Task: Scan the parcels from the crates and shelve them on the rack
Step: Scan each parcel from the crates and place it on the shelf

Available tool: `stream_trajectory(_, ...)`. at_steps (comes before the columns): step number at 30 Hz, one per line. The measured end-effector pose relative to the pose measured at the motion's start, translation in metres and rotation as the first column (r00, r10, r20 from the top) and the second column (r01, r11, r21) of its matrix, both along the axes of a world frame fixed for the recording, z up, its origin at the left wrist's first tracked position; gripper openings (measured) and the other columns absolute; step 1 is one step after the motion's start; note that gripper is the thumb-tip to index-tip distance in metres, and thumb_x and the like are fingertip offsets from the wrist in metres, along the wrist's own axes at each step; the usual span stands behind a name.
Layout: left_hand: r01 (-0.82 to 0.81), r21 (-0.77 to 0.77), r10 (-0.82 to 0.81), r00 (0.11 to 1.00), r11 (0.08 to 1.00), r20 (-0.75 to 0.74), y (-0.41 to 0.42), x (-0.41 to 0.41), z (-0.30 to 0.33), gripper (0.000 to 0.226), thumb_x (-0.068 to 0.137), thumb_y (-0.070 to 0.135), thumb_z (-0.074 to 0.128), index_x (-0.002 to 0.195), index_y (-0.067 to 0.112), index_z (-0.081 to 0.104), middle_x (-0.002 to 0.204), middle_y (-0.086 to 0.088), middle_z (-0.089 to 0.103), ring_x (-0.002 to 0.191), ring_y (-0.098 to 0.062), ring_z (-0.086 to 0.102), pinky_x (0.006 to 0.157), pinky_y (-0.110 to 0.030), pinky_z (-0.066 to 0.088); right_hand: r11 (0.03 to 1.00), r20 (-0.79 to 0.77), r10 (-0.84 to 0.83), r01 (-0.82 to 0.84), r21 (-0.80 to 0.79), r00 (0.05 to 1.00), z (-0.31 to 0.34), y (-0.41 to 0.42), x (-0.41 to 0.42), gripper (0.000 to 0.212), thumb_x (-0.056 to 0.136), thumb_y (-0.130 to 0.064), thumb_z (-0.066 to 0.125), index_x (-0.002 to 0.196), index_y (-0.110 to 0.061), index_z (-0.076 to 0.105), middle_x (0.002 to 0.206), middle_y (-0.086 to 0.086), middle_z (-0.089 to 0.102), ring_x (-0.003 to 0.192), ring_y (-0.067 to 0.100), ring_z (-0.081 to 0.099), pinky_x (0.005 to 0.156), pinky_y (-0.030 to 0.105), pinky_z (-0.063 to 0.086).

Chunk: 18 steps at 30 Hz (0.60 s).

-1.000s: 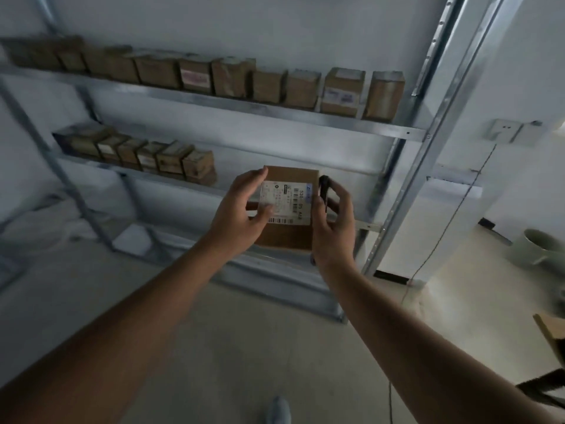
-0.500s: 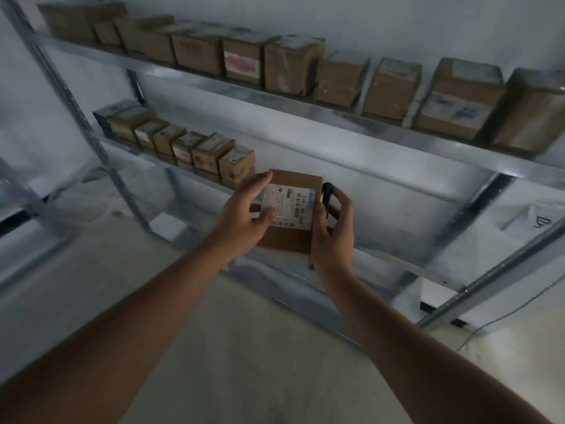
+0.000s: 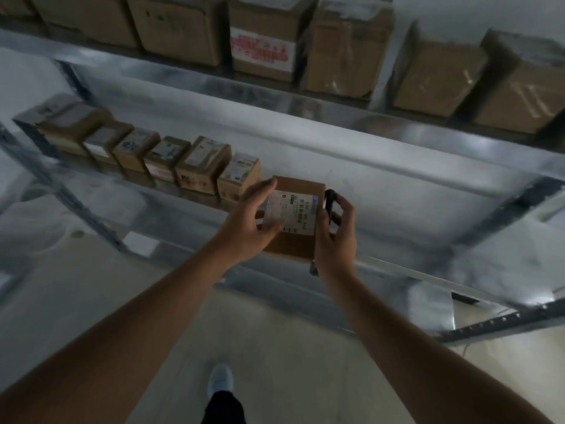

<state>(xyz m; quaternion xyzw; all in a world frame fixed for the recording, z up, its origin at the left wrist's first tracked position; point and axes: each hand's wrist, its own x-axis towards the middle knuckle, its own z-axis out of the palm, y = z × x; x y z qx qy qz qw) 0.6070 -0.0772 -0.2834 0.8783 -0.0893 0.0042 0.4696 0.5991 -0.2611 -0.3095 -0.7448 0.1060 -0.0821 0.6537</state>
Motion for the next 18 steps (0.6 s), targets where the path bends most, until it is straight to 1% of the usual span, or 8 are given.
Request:
stream_trajectory(2,0.061,0.01,-0.061,0.998,0.998,-0.022,0.023,0.028,-0.008,0.089,0.094,0.018,0.076,0.166,0.019,0.025,0.166,0.008,0.024,0.152,-0.01,0.023,0.119,-0.035,0.043,0.998,-0.025,-0.058,0.057,-0.016,0.998,-0.006,0.022,0.02,0.032,0.11,-0.042,0.054,0.139,-0.051,0.045,0.12,-0.021,0.061,0.1,0.012,0.074,0.064,0.024,0.064)
stream_trajectory(4,0.125,0.003,-0.124,0.991,0.992,-0.054,0.042,0.053,-0.016,0.093,0.092,0.017,0.079,0.167,0.016,0.023,0.163,0.011,0.024,0.149,-0.005,0.021,0.118,-0.026,0.041,0.993,-0.046,-0.117,0.116,-0.038,0.992,-0.013,0.039,0.038,0.03,0.109,-0.042,0.056,0.136,-0.053,0.046,0.122,-0.014,0.063,0.099,0.01,0.073,0.06,0.019,0.061)
stream_trajectory(8,0.204,0.038,-0.199,0.975,0.978,-0.096,0.064,0.095,-0.029,0.097,0.091,0.021,0.081,0.167,0.015,0.022,0.169,0.001,0.022,0.147,-0.003,0.019,0.123,-0.03,0.03,0.977,-0.114,-0.202,0.192,-0.091,0.973,-0.029,0.061,0.069,0.032,0.107,-0.047,0.057,0.137,-0.051,0.047,0.127,-0.011,0.061,0.101,0.012,0.072,0.067,0.032,0.066)
stream_trajectory(9,0.218,0.05,-0.212,0.972,0.975,-0.103,0.066,0.103,-0.031,0.098,0.091,0.021,0.082,0.167,0.014,0.021,0.17,-0.001,0.022,0.147,-0.004,0.019,0.123,-0.031,0.028,0.974,-0.131,-0.216,0.203,-0.101,0.968,-0.032,0.063,0.075,0.033,0.107,-0.049,0.057,0.138,-0.051,0.047,0.123,-0.015,0.06,0.101,0.01,0.07,0.066,0.032,0.064)
stream_trajectory(12,0.249,0.066,-0.239,0.962,0.966,-0.131,0.068,0.124,-0.041,0.098,0.091,0.022,0.081,0.167,0.012,0.02,0.17,-0.003,0.021,0.147,-0.005,0.018,0.125,-0.032,0.025,0.969,-0.16,-0.232,0.214,-0.123,0.959,-0.044,0.068,0.096,0.032,0.106,-0.051,0.057,0.137,-0.052,0.047,0.112,-0.025,0.053,0.092,0.002,0.064,0.051,0.015,0.054)
stream_trajectory(14,0.252,0.095,-0.238,0.961,0.963,-0.139,0.068,0.138,-0.048,0.098,0.091,0.023,0.081,0.167,0.013,0.02,0.17,-0.002,0.022,0.143,0.0,0.017,0.123,-0.028,0.02,0.966,-0.185,-0.246,0.225,-0.131,0.951,-0.054,0.069,0.11,0.032,0.106,-0.053,0.057,0.136,-0.051,0.047,0.11,-0.026,0.052,0.091,0.002,0.063,0.052,0.022,0.057)
stream_trajectory(16,0.253,0.117,-0.235,0.961,0.96,-0.146,0.066,0.15,-0.055,0.097,0.092,0.024,0.08,0.167,0.014,0.02,0.17,0.0,0.023,0.141,0.002,0.017,0.119,-0.023,0.017,0.964,-0.212,-0.256,0.233,-0.125,0.943,-0.066,0.069,0.122,0.035,0.106,-0.053,0.057,0.139,-0.049,0.048,0.114,-0.019,0.057,0.093,0.001,0.063,0.063,0.033,0.062)
stream_trajectory(18,0.251,0.118,-0.231,0.959,0.961,-0.165,0.064,0.161,-0.062,0.097,0.092,0.022,0.08,0.167,0.013,0.02,0.17,0.0,0.023,0.146,-0.003,0.02,0.116,-0.016,0.018,0.966,-0.219,-0.252,0.234,-0.109,0.943,-0.078,0.068,0.133,0.036,0.106,-0.051,0.057,0.141,-0.047,0.049,0.118,-0.012,0.059,0.093,-0.001,0.061,0.066,0.03,0.058)
